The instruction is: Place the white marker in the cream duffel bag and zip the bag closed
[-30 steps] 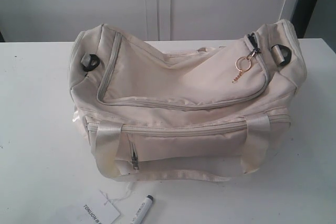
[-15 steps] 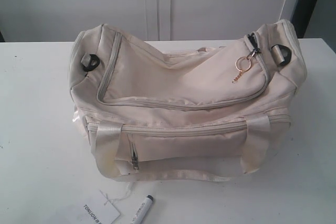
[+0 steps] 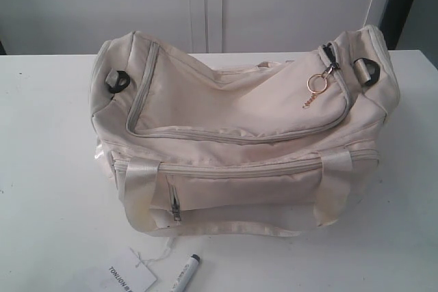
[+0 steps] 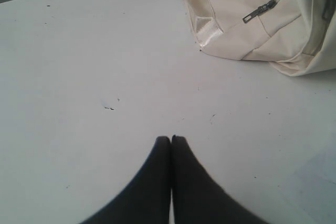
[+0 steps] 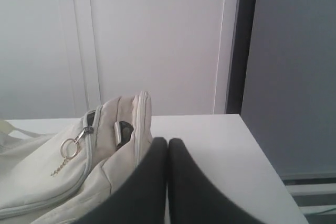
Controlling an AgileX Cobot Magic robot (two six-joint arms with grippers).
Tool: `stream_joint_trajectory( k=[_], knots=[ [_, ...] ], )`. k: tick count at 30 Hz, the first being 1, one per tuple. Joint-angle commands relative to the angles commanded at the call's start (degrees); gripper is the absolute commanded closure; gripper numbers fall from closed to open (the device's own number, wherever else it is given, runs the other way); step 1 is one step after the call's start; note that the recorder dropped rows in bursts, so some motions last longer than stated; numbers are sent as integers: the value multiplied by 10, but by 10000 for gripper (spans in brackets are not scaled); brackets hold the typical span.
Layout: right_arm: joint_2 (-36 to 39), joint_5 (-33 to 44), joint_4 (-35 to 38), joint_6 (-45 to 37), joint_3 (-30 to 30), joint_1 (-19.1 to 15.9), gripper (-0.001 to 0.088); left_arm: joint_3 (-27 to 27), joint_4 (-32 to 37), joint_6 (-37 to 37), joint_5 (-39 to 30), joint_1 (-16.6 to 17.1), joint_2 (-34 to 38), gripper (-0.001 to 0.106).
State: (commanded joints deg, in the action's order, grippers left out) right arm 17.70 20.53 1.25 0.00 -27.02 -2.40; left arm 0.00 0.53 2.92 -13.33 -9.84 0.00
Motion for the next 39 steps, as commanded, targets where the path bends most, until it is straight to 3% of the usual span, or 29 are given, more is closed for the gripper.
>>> stream_joint_trajectory(
  k=[13,21,28,33,39],
  knots=[
    [127,133,9,0,-99,0,868,0,0,0,0,0,0,1053],
    [209,192,57,-21,-152,0,868,0,0,0,0,0,0,1053],
    [259,181,80,-48,-170,0,868,0,0,0,0,0,0,1053],
    [256,150,81,-48,-169,0,868,0,0,0,0,0,0,1053],
    [251,165,86,-41,-169,0,868,0,0,0,0,0,0,1053]
  ],
)
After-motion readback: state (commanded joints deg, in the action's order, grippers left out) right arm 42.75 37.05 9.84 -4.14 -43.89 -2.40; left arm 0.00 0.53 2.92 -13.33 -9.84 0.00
